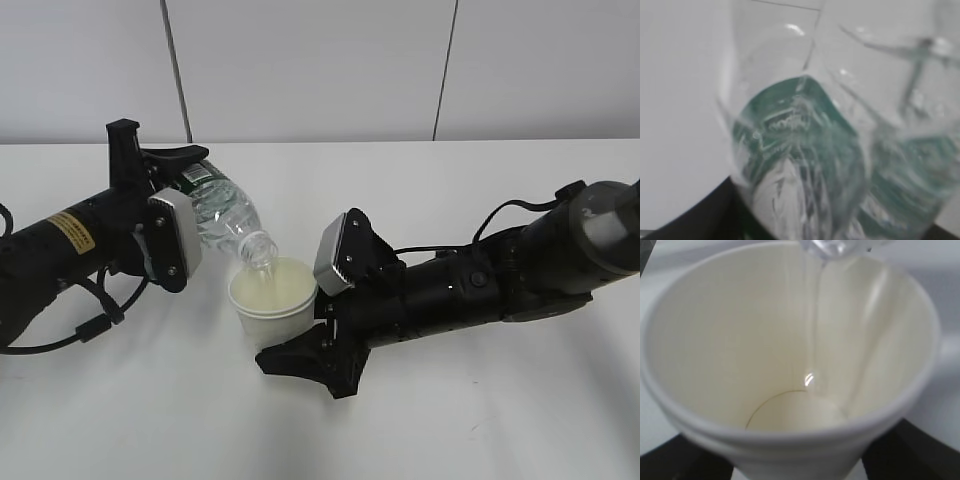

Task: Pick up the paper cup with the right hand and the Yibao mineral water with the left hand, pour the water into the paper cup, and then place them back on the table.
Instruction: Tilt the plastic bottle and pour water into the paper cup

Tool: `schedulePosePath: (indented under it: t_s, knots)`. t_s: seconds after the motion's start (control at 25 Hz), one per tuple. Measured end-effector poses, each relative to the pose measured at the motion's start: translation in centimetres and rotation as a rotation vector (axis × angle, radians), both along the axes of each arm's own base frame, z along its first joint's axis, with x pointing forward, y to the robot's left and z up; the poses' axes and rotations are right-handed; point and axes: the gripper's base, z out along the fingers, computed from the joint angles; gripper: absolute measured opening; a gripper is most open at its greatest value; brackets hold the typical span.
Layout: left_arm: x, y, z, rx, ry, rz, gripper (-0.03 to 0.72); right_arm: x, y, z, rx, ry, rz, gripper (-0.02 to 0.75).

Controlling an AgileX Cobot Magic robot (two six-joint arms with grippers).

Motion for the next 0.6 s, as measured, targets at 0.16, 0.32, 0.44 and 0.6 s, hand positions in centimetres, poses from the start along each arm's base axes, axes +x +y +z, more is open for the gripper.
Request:
schedulePosePath:
  t_s: [0.16,0.32,0.44,0.6]
  knots:
    - [0.00,0.00,0.00,0.004,-0.003,-0.001,0.380,-0.06,-0.01,-0.05,-0.006,-0.001,0.008,0.524]
    - [0.00,0.00,0.00,0.030,-0.022,-0.003,0.380,-0.14,-0.02,-0.10,-0.013,-0.003,0.020,0.524]
    - [0.00,0.00,0.00,0.038,-0.028,-0.004,0.380,-0.16,-0.02,-0.10,-0.014,-0.004,0.022,0.524]
    - [0.00,-0.01,0.00,0.040,-0.029,-0.005,0.380,-0.32,-0.04,-0.19,-0.027,-0.008,0.045,0.524]
